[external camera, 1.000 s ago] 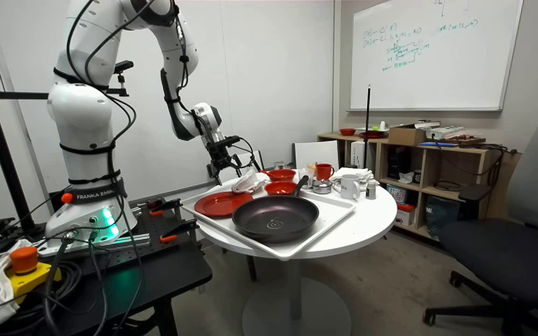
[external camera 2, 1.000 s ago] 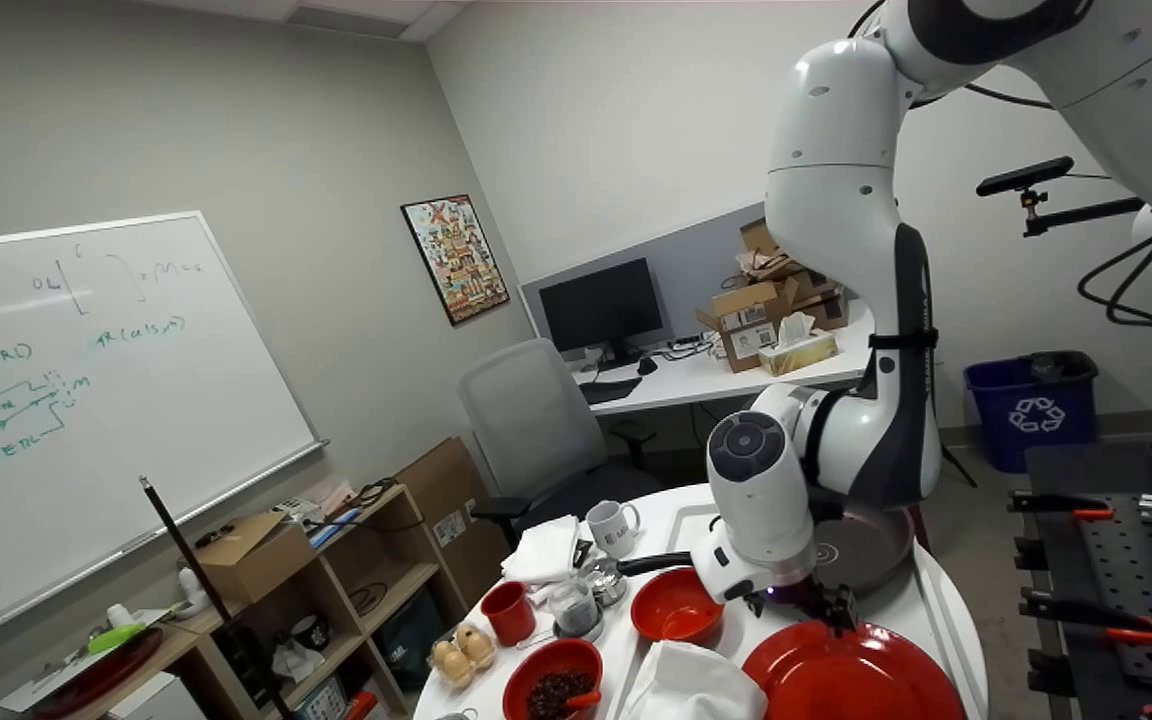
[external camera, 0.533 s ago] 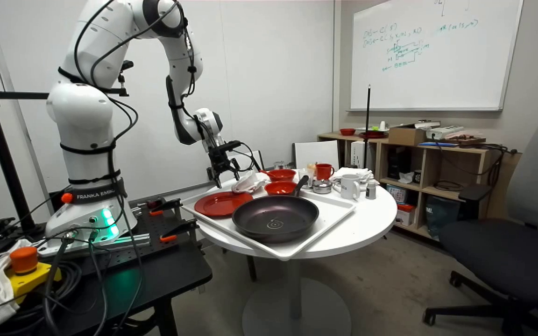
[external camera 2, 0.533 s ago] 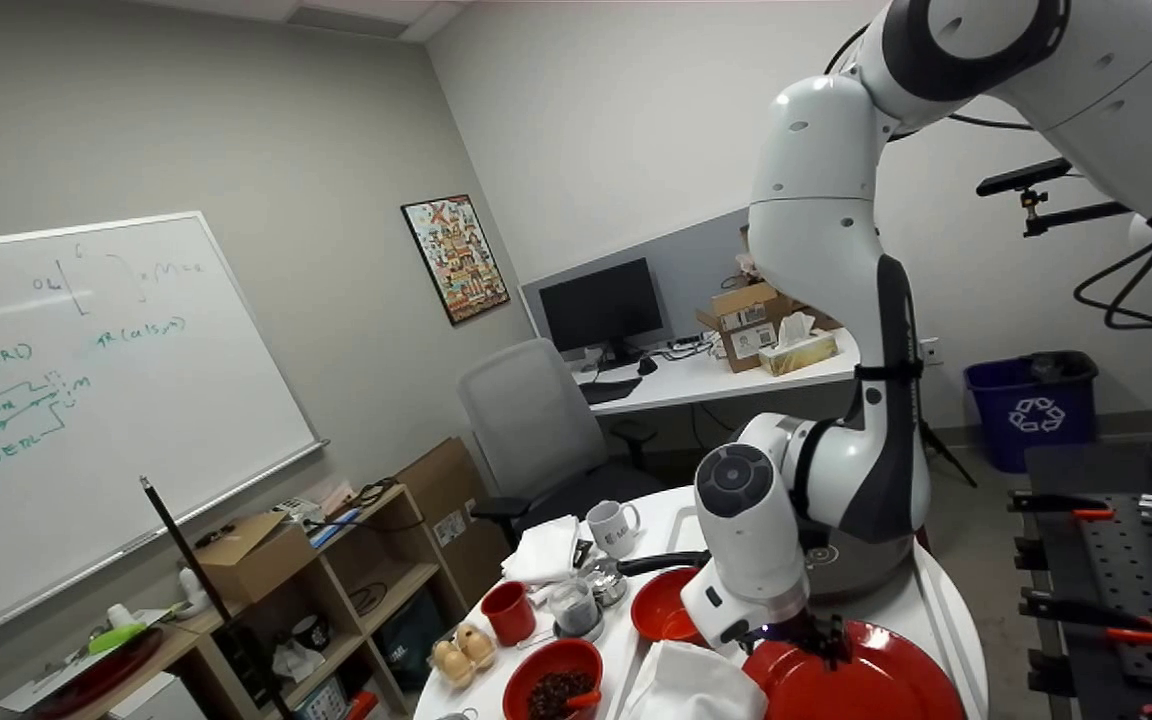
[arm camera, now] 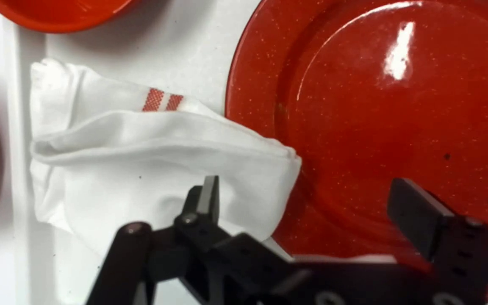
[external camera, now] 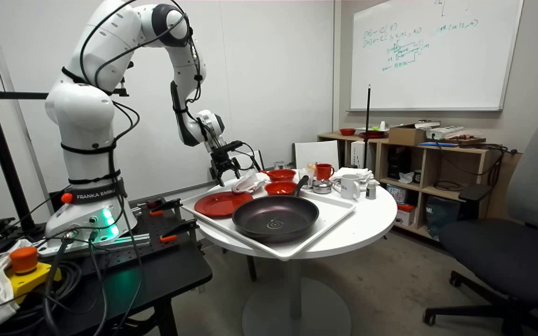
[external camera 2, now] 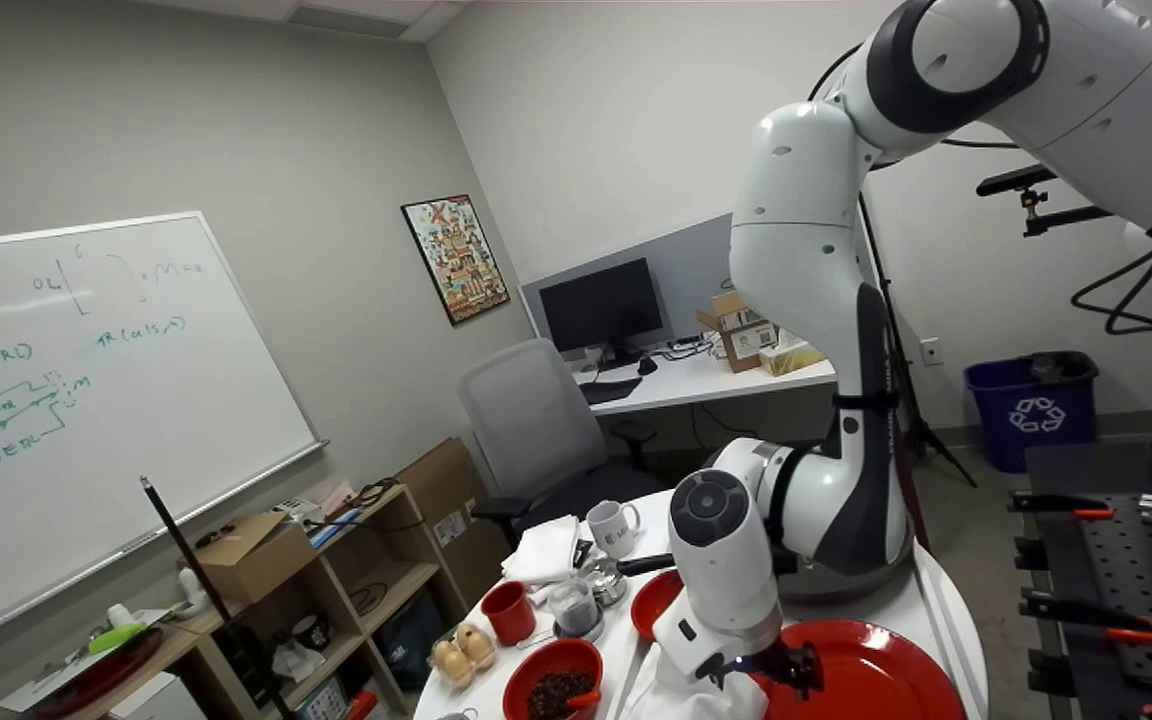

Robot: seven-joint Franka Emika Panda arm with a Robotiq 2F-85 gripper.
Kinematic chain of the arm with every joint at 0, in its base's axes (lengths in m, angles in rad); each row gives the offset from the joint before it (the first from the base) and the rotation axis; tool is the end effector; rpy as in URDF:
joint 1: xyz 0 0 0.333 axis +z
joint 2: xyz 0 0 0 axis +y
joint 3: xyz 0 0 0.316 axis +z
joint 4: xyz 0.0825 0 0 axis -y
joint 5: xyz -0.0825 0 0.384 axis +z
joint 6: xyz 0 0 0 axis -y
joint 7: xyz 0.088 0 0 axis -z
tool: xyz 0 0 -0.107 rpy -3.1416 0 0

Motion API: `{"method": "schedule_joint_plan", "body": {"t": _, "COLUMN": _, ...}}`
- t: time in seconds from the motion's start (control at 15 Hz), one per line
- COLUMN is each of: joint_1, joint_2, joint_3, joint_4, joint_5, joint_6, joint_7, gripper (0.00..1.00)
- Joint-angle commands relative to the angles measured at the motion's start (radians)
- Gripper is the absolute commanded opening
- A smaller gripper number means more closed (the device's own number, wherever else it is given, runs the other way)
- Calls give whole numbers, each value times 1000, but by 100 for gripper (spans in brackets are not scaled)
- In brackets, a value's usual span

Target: Use the red and white towel to wipe the black pan

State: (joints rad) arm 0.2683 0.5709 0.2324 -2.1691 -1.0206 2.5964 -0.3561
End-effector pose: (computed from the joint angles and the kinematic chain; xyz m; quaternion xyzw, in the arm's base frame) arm 0.4560 0.2774 0.1212 0.6357 0.7522 -0.0208 0.1720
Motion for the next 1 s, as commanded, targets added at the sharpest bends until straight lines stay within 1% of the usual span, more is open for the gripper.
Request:
{"method": "schedule_joint_plan", "body": {"t": 0.0, "joint_1": -6, "joint_2": 99, "joint_3": -14, "joint_4": 94, "joint_5": -4, "joint_6": 3, "joint_7": -48, "gripper": 100}}
{"method": "schedule_joint_plan", "body": {"t": 0.27, "joint_1": -6, "joint_2": 159, "joint_3": -24, "joint_4": 153, "joint_5": 0, "joint_6": -15, "joint_7": -76, "gripper": 100}}
{"method": "schedule_joint_plan", "body": {"t": 0.67, "joint_1": -9, "joint_2": 201, "joint_3": -20, "joint_4": 204, "joint_5": 9, "joint_6": -16, "joint_7": -93, "gripper": 100}}
{"method": "schedule_joint_plan", "body": {"t": 0.73, "joint_1": -11, "joint_2": 202, "joint_3": -17, "joint_4": 207, "joint_5": 12, "joint_6": -13, "joint_7": -93, "gripper": 85}}
{"method": "schedule_joint_plan", "body": {"t": 0.8, "joint_1": -12, "joint_2": 202, "joint_3": -16, "joint_4": 211, "joint_5": 15, "joint_6": -11, "joint_7": -93, "gripper": 74}}
{"method": "schedule_joint_plan", "body": {"t": 0.93, "joint_1": -16, "joint_2": 202, "joint_3": -12, "joint_4": 217, "joint_5": 23, "joint_6": -8, "joint_7": -96, "gripper": 60}}
